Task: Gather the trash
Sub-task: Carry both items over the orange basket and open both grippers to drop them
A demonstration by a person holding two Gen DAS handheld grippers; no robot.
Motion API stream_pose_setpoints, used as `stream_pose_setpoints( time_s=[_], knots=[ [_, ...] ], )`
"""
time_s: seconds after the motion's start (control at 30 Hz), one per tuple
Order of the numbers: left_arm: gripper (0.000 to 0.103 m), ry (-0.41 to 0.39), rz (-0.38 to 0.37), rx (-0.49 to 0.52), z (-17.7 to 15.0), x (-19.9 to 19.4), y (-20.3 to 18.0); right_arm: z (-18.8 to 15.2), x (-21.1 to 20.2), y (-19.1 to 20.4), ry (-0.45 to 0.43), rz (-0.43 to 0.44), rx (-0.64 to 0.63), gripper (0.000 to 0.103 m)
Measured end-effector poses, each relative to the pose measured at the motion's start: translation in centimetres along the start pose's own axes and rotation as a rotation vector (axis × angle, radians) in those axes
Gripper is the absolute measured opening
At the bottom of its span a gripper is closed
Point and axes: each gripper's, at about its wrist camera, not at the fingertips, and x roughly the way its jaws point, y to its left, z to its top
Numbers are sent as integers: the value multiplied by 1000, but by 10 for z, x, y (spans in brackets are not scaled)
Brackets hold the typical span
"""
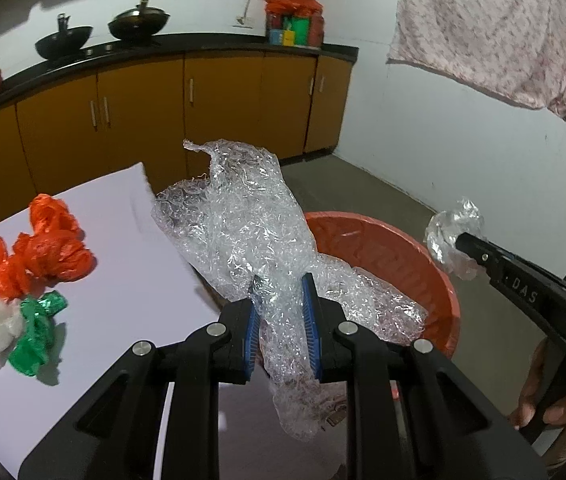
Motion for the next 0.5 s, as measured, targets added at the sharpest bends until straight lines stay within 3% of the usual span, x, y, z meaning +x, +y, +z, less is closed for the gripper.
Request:
stream_pose_setpoints(
  time_s=[0.5],
  knots=[
    [21, 60, -32, 54, 1, 40, -20, 3, 25, -19, 22, -5, 27, 15]
  ],
)
